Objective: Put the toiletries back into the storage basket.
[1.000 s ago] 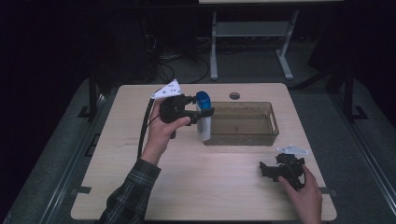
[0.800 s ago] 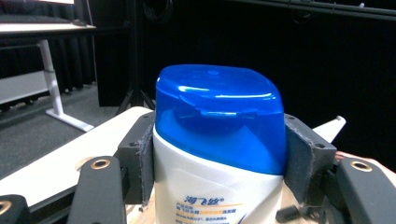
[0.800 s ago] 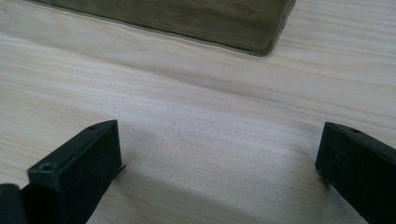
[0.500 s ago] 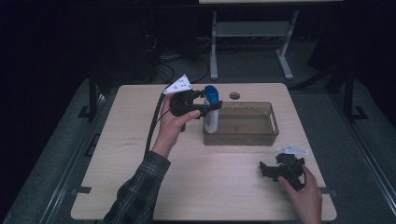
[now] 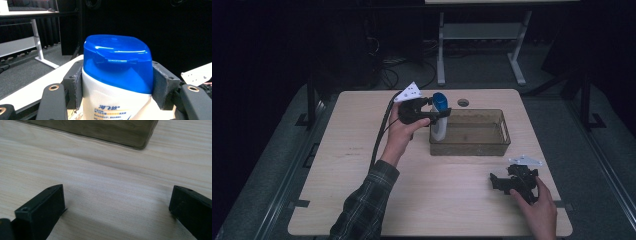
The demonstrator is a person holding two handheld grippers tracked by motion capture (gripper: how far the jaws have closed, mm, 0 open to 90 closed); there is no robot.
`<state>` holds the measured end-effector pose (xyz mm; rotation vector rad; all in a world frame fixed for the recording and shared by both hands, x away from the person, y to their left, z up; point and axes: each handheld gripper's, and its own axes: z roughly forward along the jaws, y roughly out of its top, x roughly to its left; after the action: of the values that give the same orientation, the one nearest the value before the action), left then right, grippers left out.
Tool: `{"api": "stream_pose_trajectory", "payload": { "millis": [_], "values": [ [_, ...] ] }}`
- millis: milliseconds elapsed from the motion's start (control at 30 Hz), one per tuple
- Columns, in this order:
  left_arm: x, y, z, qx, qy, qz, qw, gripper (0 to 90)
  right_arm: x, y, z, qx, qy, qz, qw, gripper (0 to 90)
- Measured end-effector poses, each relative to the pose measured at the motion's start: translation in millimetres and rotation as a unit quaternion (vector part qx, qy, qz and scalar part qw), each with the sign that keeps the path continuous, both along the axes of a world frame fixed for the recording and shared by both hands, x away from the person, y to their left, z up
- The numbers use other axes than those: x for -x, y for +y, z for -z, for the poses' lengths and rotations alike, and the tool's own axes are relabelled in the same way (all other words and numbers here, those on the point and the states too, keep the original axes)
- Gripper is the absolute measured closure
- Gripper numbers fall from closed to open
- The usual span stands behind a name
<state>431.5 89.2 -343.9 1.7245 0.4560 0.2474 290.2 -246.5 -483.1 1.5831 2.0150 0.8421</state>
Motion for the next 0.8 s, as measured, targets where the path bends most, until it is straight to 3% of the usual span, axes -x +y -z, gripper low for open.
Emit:
{"api": "stream_pose_trajectory", "payload": {
  "millis": [800],
  "values": [
    [-3.9,2.6,35.8,-0.012,0.029,-0.003,0.9995,36.5,-0.2,0.0,0.1,0.000,0.000,0.000,1.0000,0.0]
  ]
}}
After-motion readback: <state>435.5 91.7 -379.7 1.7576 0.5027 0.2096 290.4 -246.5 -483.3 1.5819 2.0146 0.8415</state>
